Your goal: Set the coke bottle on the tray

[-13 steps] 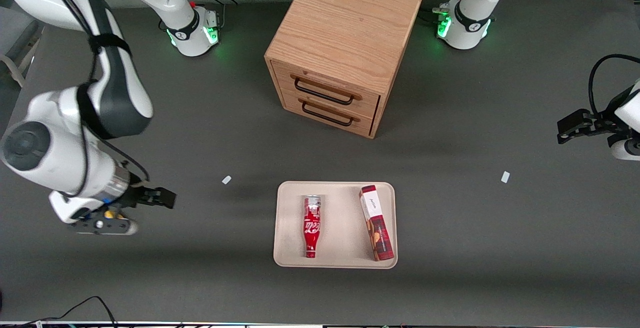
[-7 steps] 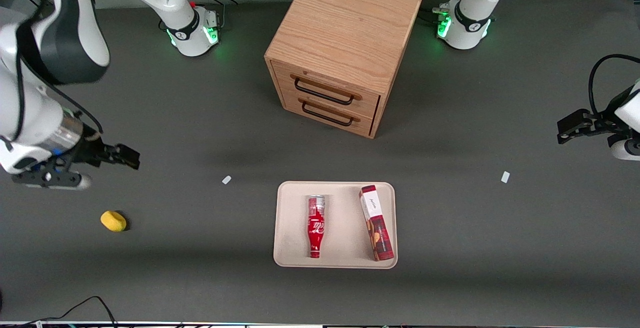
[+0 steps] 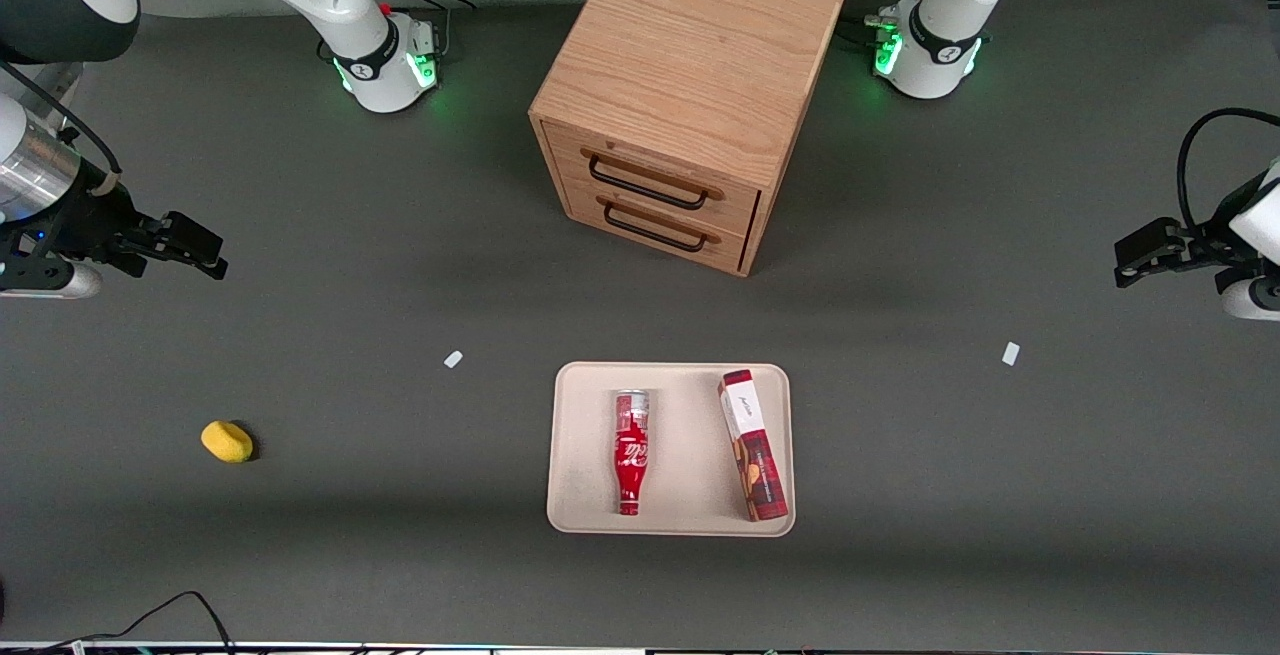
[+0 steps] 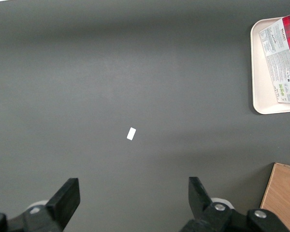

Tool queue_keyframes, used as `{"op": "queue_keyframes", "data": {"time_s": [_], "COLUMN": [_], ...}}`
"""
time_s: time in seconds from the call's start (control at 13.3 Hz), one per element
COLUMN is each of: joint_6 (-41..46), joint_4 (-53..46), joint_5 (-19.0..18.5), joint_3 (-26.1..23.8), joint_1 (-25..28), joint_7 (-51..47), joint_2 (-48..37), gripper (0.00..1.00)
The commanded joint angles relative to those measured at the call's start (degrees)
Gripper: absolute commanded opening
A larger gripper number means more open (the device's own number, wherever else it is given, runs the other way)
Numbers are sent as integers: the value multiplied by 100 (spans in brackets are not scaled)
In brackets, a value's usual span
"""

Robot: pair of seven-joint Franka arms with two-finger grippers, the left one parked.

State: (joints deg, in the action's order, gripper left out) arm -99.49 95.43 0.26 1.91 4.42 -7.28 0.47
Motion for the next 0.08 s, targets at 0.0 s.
{"op": "queue_keyframes", "data": {"time_s": [0.0], "joint_6": [-9], "joint_4": [54], "joint_5": [299], "joint_3": [196], "joint_1": [58], "joint_7": [148], "joint_2": [-21], "gripper": [100]}}
